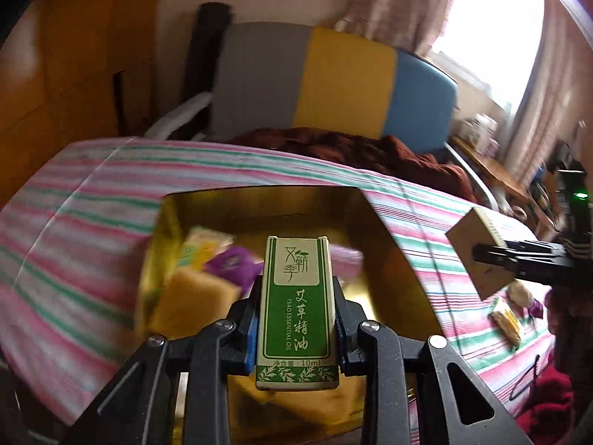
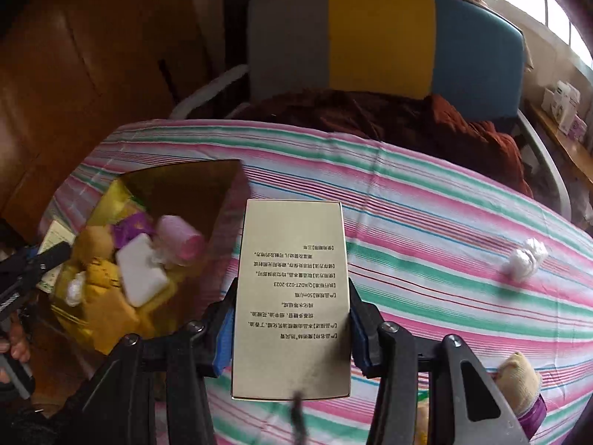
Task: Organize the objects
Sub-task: 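Carry the beige box and green box into the gold tray and open both tools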
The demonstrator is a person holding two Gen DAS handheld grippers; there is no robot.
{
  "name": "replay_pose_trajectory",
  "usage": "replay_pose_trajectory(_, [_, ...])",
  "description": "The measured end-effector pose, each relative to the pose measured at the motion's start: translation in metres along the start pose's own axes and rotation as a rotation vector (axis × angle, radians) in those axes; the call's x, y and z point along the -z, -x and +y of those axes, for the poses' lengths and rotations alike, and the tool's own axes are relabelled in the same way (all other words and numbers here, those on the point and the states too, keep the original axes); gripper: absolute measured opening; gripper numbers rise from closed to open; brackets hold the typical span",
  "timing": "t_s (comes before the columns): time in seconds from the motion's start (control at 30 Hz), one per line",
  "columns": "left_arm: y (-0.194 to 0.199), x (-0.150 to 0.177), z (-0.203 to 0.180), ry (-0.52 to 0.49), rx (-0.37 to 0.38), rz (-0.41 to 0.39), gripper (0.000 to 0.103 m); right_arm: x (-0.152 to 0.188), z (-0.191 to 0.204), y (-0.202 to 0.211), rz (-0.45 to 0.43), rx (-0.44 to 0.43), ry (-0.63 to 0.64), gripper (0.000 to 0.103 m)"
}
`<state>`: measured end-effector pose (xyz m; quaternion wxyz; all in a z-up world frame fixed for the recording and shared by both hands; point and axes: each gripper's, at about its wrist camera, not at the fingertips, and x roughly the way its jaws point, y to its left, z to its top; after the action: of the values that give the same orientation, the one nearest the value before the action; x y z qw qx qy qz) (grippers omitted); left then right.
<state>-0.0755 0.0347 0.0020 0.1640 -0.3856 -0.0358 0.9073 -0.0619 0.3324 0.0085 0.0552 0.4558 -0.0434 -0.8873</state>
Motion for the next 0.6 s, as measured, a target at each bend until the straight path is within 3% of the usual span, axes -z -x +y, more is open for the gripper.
replay_pose_trajectory(0.27, [0.010,0.024,0.053,0.105,-0.027,0.001,0.031,-0.024,0.077,-0.023,0.032,-0.039,0.088,0.050])
replay_pose_trajectory(0.6, [0.010,0.029,0.058,0.120,0.022,-0.002,0.031,-0.068,0.101,-0.071,0.045,0.044,0.055,0.055])
